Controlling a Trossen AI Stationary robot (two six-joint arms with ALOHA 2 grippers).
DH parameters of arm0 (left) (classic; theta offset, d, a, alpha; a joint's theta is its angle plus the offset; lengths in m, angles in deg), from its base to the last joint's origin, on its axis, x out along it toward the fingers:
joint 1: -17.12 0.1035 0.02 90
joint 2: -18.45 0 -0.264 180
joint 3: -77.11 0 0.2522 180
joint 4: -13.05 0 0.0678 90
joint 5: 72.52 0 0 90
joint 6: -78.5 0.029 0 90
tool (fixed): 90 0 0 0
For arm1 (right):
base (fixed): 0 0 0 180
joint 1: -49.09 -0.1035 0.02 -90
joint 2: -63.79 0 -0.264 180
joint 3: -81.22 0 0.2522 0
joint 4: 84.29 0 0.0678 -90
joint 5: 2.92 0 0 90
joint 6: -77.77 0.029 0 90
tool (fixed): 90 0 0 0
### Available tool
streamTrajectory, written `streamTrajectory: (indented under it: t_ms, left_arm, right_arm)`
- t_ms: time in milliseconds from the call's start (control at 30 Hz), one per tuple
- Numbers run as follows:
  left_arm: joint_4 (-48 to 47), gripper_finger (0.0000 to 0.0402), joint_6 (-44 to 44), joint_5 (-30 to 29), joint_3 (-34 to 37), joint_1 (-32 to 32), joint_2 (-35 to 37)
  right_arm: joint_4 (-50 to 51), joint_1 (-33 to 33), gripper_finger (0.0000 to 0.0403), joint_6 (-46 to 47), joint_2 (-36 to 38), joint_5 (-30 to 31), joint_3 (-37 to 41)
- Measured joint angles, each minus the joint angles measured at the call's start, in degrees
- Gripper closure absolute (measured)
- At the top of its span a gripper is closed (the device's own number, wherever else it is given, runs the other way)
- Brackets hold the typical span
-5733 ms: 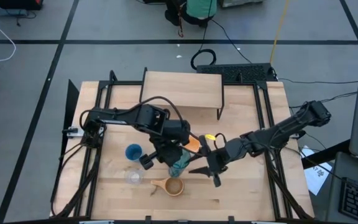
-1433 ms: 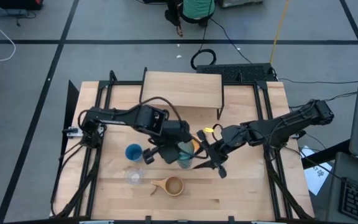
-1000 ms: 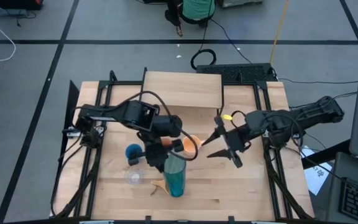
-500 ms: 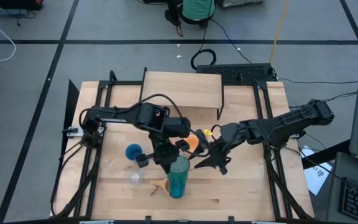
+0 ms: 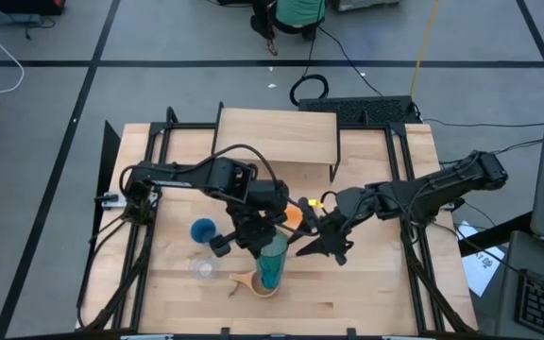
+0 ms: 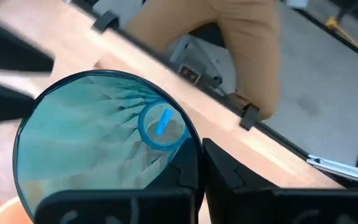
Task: Stack small to large cups/mugs on shelf
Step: Put the blue cup on the shelf
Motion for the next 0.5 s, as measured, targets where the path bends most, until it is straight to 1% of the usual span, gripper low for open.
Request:
streamTrajectory:
  t_ms: [33, 100, 167, 233, 367, 433, 500]
  left_arm:
    - [0.0, 0.0394, -0.8, -2.0, 0.0, -0.2, 0.0]
    - [0.0, 0.0395, -2.6, -6.9, 0.0, -0.8, 0.0]
    - [0.0, 0.0397, -4.5, -11.9, 0.0, -1.2, 0.0]
    - [0.8, 0.0397, -7.1, -16.8, 0.0, -1.7, 0.0]
    - [2.1, 0.0396, -12.1, -25.9, 0.0, -2.9, 0.0]
    - [2.9, 0.0397, -13.9, -29.9, 0.0, -3.6, 0.1]
    - [3.8, 0.0396, -16.2, -33.8, 0.0, -4.4, 0.4]
  right_arm:
    - [0.2, 0.0, 0.0234, 1.9, 0.0, 0.6, 0.0]
    - [1.7, -0.6, 0.0234, 5.8, 0.4, 4.1, 0.0]
    - [2.6, -1.8, 0.0234, 10.2, 0.9, 11.1, 0.0]
    - [4.3, -3.5, 0.0233, 14.6, 1.7, 19.4, 0.0]
    - [10.5, -7.7, 0.022, 24.0, 3.7, 37.9, 0.0]
    - [15.6, -9.9, 0.0204, 29.0, 5.2, 44.5, 0.0]
    - [19.2, -11.8, 0.0182, 35.8, 6.8, 47.4, 0.8]
